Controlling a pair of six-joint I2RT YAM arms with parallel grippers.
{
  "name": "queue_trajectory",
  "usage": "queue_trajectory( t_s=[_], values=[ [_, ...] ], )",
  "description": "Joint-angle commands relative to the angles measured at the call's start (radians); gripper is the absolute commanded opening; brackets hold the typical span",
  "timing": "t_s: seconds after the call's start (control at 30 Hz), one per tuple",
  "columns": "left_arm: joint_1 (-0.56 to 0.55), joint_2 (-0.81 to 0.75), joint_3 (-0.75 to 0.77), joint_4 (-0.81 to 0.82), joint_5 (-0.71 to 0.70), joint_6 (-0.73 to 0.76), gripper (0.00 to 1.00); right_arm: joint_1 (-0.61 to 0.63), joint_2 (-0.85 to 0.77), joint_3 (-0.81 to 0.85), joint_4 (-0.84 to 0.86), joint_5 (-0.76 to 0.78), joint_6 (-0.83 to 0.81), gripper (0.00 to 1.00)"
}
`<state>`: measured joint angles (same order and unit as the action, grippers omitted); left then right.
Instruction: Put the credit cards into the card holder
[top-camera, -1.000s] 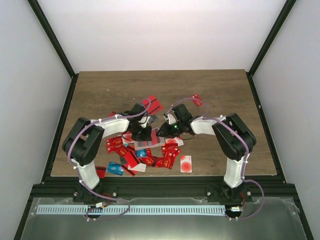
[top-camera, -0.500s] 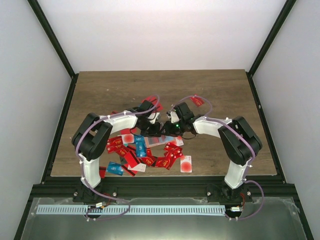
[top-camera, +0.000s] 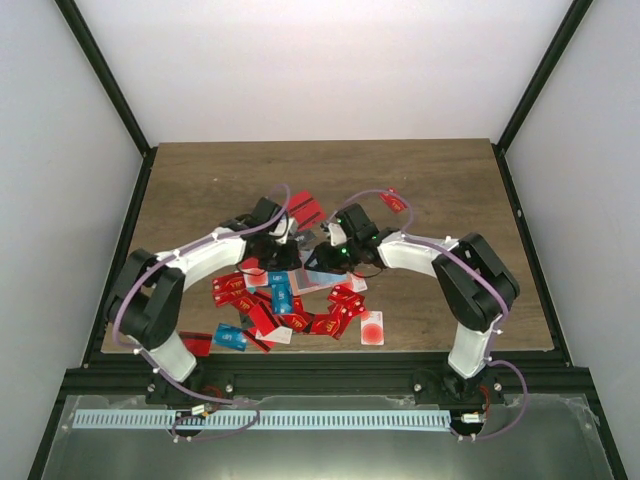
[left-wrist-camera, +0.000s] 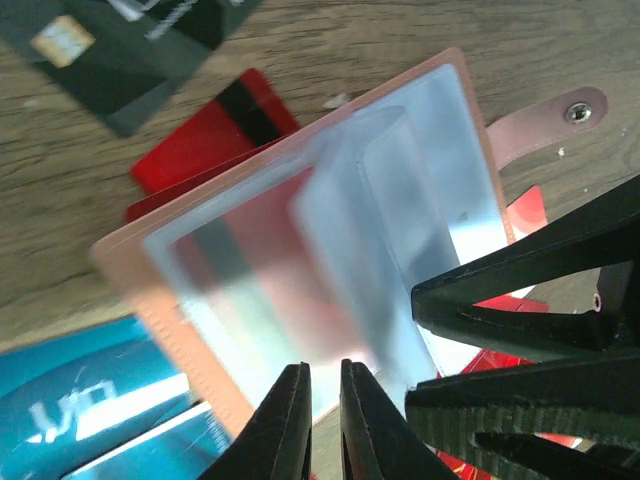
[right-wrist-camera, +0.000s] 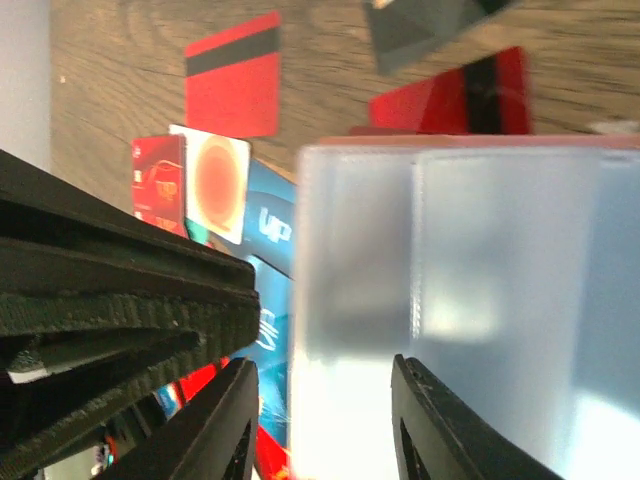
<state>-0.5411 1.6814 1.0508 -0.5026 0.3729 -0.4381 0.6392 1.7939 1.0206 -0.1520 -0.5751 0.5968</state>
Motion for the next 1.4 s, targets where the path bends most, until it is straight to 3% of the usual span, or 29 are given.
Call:
queue_trajectory(
  t_s=[0.0, 0.27, 0.43, 0.7, 0.93, 1.17, 1.37],
  values=[
    [0.029, -0.087, -0.061, -0.033, -0.03, 0.016, 0.12, 0.056, 0.039, 0.086, -0.016, 0.005, 0.016, 0.41],
    [0.056, -0.232, -0.202, -0.056, -0.066, 0.028, 0.14, 0.112, 0.105, 0.173, -0.039, 0.019, 0.022, 0.44],
    [0.055, -0.296, -0.248, -0.06, -0.058, 0.021, 0.15, 0.112, 0.1, 0.175, -0.092, 0.107, -0.007, 0.45],
    [0.054, -0.323, -0.283, -0.057, -0.061, -0.031, 0.17, 0.109, 0.004, 0.114, -0.065, 0.122, -0.056, 0.45],
    [0.029, -0.329, -0.338, -0.051, -0.092, -0.088, 0.2, 0.108, 0.042, 0.096, -0.056, 0.182, -0.06, 0.43],
    [0.013, -0.339, -0.36, -0.041, -0.111, -0.129, 0.21, 0.111, 0.134, 0.076, 0.047, 0.051, -0.037, 0.4],
    [0.004, -0.324, -0.371, -0.049, -0.148, -0.145, 0.26, 0.111, 0.124, 0.065, 0.096, -0.046, -0.05, 0.4]
  ],
)
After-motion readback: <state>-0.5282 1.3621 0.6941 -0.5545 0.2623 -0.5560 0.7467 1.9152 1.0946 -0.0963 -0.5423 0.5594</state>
